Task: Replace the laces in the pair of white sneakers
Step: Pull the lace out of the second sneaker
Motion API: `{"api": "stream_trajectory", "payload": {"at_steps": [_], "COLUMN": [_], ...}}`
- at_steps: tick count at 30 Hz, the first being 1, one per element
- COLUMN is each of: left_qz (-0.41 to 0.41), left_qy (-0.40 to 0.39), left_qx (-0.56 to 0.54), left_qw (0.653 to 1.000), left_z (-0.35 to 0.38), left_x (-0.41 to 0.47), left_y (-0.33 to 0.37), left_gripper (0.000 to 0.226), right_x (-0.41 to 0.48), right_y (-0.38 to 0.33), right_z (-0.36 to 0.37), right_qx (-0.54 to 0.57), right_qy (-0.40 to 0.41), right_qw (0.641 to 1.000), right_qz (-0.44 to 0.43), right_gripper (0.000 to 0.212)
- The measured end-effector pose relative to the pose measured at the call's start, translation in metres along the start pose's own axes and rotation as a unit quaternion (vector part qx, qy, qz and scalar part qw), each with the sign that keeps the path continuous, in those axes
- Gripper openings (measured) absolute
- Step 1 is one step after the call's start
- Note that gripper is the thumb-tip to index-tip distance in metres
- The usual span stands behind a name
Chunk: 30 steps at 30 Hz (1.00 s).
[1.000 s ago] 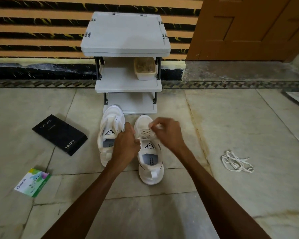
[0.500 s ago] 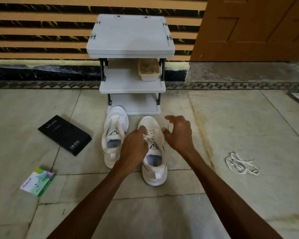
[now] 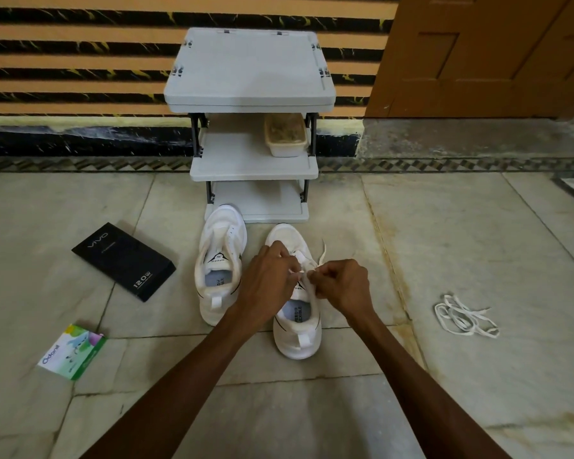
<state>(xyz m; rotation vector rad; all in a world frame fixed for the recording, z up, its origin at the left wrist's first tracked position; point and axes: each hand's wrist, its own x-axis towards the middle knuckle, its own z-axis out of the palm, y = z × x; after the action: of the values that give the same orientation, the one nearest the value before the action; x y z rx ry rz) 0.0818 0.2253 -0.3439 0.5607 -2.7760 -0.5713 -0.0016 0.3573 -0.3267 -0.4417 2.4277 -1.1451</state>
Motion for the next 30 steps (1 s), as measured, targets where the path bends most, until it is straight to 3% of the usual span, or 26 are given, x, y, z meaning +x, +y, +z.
{"api": "stream_trajectory", "payload": {"at_steps": [4, 6, 9, 14, 16, 18, 24, 27, 30], "left_qz": [-0.027, -0.134, -0.202, -0.076, -0.008, 0.046, 0.042, 0.015, -0.106], "left_qy": [0.06, 0.138, 0.13, 0.033, 0.011, 0.01, -0.002, 0.103, 0.25], "left_qx": [0.078, 0.032, -0.026, -0.114, -0.069, 0.045, 0.161, 0.129, -0.086], "left_qw": [0.995, 0.981, 0.97, 0.99, 0.998, 0.998, 0.986, 0.986, 0.959], "left_z": [-0.006, -0.017, -0.025, -0.021, -0.018, -0.013, -0.009, -0.031, -0.068], "left_x": [0.011, 0.019, 0.019, 0.014, 0.013, 0.013, 0.012, 0.019, 0.034], "left_y": [0.008, 0.003, -0.005, -0.004, -0.004, -0.002, 0.009, 0.009, -0.013], "left_gripper": [0.02, 0.016, 0.012, 0.03, 0.025, 0.021, 0.022, 0.016, 0.006], "right_x": [0.002, 0.002, 0.001, 0.003, 0.003, 0.003, -0.002, -0.002, -0.003], "right_y": [-0.001, 0.001, 0.004, 0.005, 0.005, 0.005, 0.003, 0.004, 0.004], "right_z": [0.0, 0.0, 0.001, 0.002, 0.003, 0.004, 0.007, 0.007, 0.007], "right_qx": [0.01, 0.017, 0.032, 0.028, 0.025, 0.014, -0.012, -0.017, -0.016], "right_qy": [0.004, 0.008, 0.01, 0.006, 0.01, 0.017, 0.043, 0.046, 0.051], "right_qw": [1.0, 1.0, 0.999, 0.999, 0.999, 1.0, 0.999, 0.999, 0.998], "right_qz": [0.016, 0.025, 0.035, 0.028, 0.022, 0.01, -0.012, -0.018, -0.019], "right_gripper": [0.013, 0.011, 0.01, 0.011, 0.011, 0.01, 0.011, 0.012, 0.012]}}
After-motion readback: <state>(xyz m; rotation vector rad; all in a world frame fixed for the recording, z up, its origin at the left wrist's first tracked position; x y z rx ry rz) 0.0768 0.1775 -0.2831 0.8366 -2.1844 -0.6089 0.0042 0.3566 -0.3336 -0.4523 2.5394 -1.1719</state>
